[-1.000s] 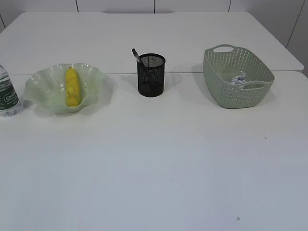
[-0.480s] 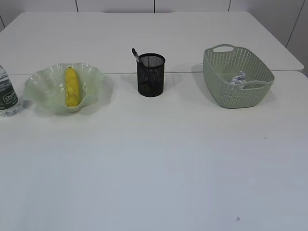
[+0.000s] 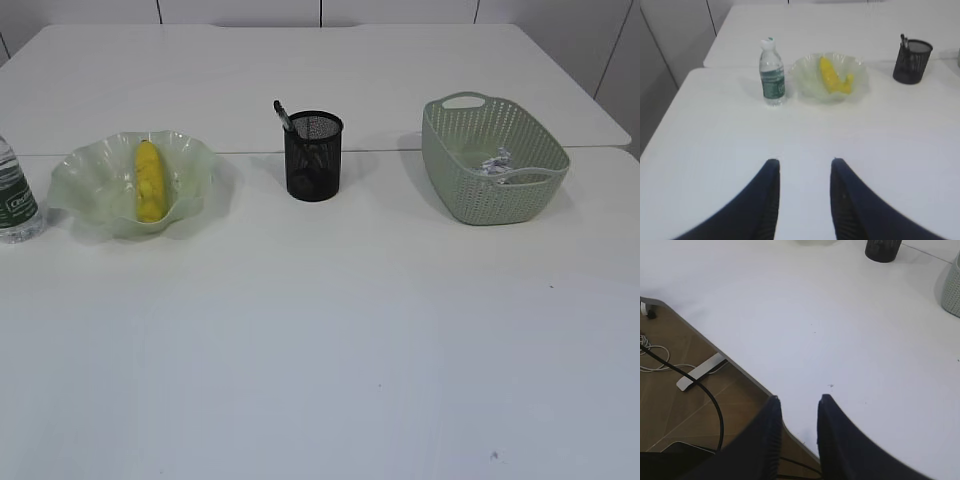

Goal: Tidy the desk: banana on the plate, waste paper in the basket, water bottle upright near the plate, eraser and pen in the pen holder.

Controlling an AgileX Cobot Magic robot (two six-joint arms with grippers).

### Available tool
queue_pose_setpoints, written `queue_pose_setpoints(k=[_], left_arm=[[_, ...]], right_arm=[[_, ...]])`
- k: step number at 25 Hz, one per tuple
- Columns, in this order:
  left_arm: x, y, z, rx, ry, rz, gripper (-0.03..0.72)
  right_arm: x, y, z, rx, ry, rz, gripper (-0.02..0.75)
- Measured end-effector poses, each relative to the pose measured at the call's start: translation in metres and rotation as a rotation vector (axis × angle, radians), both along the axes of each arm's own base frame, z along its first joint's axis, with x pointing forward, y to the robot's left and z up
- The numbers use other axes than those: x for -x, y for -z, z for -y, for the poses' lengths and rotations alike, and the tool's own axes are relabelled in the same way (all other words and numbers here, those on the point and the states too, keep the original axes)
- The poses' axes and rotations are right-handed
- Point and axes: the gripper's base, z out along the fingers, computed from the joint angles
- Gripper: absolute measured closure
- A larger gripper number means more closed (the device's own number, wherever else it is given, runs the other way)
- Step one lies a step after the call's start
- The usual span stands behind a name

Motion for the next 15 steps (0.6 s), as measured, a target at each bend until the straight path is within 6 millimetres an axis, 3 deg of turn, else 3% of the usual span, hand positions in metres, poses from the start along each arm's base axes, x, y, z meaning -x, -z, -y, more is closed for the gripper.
queue_pose_setpoints(k=[15], left_arm=[[-0.06, 0.072, -0.007, -0.007, 0.001, -0.212, 0.454]], right_arm=[[0.0, 0.0, 0.0, 0.0, -0.001, 0.003, 0.546]])
